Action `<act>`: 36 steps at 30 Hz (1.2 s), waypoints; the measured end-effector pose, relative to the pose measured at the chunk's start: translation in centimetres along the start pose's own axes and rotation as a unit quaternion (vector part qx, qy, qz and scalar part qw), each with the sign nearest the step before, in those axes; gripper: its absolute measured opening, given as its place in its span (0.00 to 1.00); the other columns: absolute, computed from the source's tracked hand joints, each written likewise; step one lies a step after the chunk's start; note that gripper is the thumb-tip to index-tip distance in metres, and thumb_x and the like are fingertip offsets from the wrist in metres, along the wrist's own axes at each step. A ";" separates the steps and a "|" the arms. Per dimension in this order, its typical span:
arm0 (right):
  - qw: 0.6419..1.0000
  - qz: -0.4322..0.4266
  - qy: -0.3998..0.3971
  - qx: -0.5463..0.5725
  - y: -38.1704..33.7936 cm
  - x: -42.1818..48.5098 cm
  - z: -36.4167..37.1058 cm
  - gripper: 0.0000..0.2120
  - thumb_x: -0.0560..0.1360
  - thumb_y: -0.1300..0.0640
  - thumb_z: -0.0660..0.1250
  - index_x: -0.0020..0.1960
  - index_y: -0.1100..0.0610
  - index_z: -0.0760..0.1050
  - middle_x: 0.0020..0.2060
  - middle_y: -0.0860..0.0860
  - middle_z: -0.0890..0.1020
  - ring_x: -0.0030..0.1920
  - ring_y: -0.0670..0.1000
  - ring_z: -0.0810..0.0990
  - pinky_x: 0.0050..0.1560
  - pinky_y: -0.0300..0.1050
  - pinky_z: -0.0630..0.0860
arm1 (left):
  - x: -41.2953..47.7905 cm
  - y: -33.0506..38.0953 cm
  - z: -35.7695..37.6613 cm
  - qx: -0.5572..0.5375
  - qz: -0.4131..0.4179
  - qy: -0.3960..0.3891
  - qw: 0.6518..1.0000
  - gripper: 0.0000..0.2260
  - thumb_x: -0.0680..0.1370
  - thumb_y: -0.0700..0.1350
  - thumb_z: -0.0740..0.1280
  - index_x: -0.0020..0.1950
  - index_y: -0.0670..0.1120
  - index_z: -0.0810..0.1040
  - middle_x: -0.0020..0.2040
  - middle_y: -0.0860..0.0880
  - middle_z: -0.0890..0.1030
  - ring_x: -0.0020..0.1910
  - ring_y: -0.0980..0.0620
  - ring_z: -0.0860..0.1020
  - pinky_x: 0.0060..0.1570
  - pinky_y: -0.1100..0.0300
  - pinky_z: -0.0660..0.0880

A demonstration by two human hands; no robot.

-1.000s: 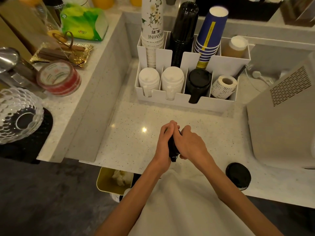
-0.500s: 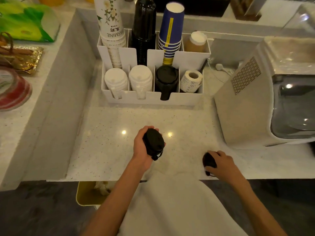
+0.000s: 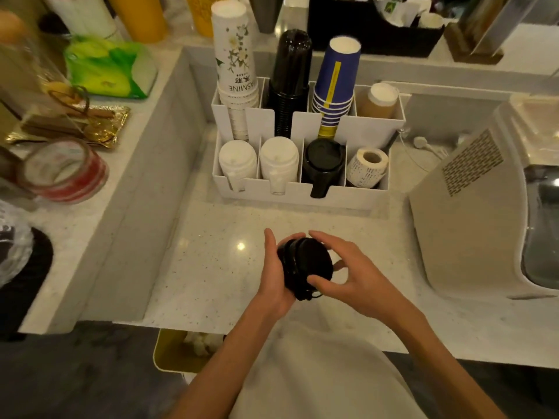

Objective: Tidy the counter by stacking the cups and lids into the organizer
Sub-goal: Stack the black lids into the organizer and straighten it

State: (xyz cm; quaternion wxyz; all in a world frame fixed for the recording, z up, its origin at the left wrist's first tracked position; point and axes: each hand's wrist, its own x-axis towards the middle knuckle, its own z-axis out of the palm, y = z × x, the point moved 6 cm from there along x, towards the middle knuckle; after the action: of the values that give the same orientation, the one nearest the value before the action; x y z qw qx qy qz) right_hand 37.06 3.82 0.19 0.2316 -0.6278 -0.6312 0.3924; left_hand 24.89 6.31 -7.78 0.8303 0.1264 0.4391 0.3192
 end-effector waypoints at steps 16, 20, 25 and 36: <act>0.998 -0.016 -0.061 -0.002 -0.4 1.7 0.6 0.31 0.71 0.43 0.72 0.69 0.30 0.61 0.64 0.29 0.68 0.64 0.39 0.69 0.61 0.37 0.74 | -1.1 1.7 0.8 0.022 0.017 -0.001 1.000 0.28 0.73 0.69 0.63 0.57 0.48 0.83 0.57 0.41 0.83 0.56 0.40 0.81 0.55 0.41 0.78; 0.999 -0.026 -0.039 0.008 -1.2 1.6 0.7 0.27 0.72 0.42 0.70 0.67 0.31 0.63 0.61 0.24 0.68 0.63 0.37 0.68 0.59 0.36 0.73 | -1.4 1.4 1.1 0.015 0.046 -0.004 0.999 0.24 0.75 0.64 0.65 0.58 0.47 0.82 0.56 0.41 0.83 0.56 0.40 0.81 0.53 0.43 0.79; 0.998 -0.027 -0.036 0.042 -1.7 1.3 0.7 0.30 0.72 0.47 0.73 0.70 0.38 0.65 0.67 0.36 0.71 0.66 0.42 0.69 0.64 0.45 0.74 | -2.0 2.0 1.2 0.056 0.079 0.012 0.995 0.21 0.75 0.59 0.67 0.60 0.46 0.79 0.57 0.40 0.82 0.57 0.39 0.80 0.53 0.44 0.80; 0.980 -0.044 -0.051 0.185 -1.5 0.5 -0.4 0.34 0.71 0.50 0.73 0.73 0.38 0.64 0.72 0.34 0.66 0.72 0.39 0.66 0.70 0.40 0.67 | -3.8 4.8 4.3 0.277 0.264 -0.037 0.923 0.14 0.75 0.53 0.64 0.59 0.61 0.66 0.55 0.54 0.74 0.51 0.54 0.78 0.42 0.64 0.79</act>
State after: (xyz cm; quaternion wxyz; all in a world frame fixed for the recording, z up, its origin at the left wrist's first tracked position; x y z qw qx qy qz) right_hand 36.39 4.50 1.55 0.3284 -0.5246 -0.5855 0.5236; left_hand 24.79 7.88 -0.45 0.6634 0.4742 0.4295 0.3880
